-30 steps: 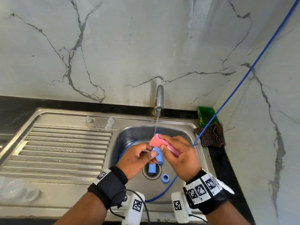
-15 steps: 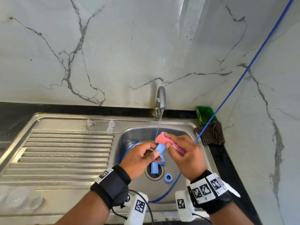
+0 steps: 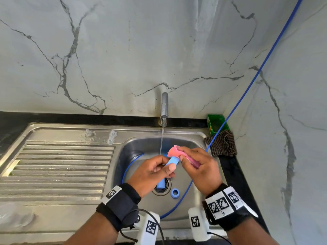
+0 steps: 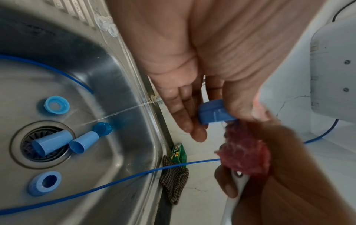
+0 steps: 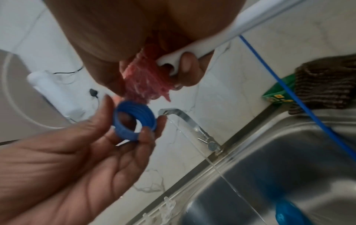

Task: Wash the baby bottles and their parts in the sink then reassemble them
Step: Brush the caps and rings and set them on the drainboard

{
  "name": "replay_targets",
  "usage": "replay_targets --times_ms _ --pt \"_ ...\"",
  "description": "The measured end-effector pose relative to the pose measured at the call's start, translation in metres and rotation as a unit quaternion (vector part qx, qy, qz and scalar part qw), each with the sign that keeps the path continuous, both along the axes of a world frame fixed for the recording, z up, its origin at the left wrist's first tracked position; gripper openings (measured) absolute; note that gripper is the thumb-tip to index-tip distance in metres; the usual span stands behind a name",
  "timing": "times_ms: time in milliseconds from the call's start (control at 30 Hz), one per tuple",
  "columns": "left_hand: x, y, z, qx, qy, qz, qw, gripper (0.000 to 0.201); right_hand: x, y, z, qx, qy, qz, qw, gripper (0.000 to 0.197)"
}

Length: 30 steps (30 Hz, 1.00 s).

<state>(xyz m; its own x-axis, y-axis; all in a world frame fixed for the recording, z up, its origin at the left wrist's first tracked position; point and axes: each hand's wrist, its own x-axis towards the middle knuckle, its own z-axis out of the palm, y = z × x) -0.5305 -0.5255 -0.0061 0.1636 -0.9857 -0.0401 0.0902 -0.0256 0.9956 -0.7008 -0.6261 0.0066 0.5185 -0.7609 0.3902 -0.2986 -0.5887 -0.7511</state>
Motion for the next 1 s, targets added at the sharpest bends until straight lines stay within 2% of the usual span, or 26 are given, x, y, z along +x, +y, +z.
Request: replay_targets --times_ms 100,233,333,500,567,667,800,933,1000 --pt "-0.008 -0.006 0.000 -0.011 0.004 0.013 1.000 0.032 -0.003 0.001 0.005 -0.016 -0.015 0.050 0.999 0.035" --pt "-0.007 -0.005 0.000 -0.020 -0.014 0.004 1.000 0.033 -0.006 -0.011 0.006 0.016 -0.008 0.020 1.000 0.039" --pt "-0.006 -0.004 0.001 -0.032 -0.030 0.014 0.999 0.032 -0.006 -0.009 0.008 -0.007 -0.020 0.070 0.997 0.035" --pt "-0.001 0.002 0.000 -0.023 0.023 0.042 0.999 0.041 0.005 -0.013 0.012 0.010 -0.004 0.089 0.996 0.038" --pt "0.004 0.004 -0.001 -0.028 0.002 0.057 0.998 0.039 0.011 -0.010 0.014 -0.009 0.000 0.114 0.993 0.037" --pt "0.016 0.006 -0.004 -0.026 -0.074 0.062 0.995 0.031 0.018 -0.010 0.018 0.006 -0.001 0.069 0.998 0.037" --pt "0.028 0.008 -0.003 -0.034 -0.082 0.045 0.995 0.024 0.027 0.010 0.021 -0.027 -0.006 0.108 0.994 0.034" --pt "0.036 0.009 -0.004 -0.021 -0.074 0.022 0.997 0.015 0.037 0.011 0.018 -0.026 0.003 0.036 0.999 0.038" --pt "0.038 0.011 -0.002 -0.028 -0.065 -0.001 0.997 0.016 0.039 0.016 0.018 -0.058 0.009 0.048 0.997 0.037"
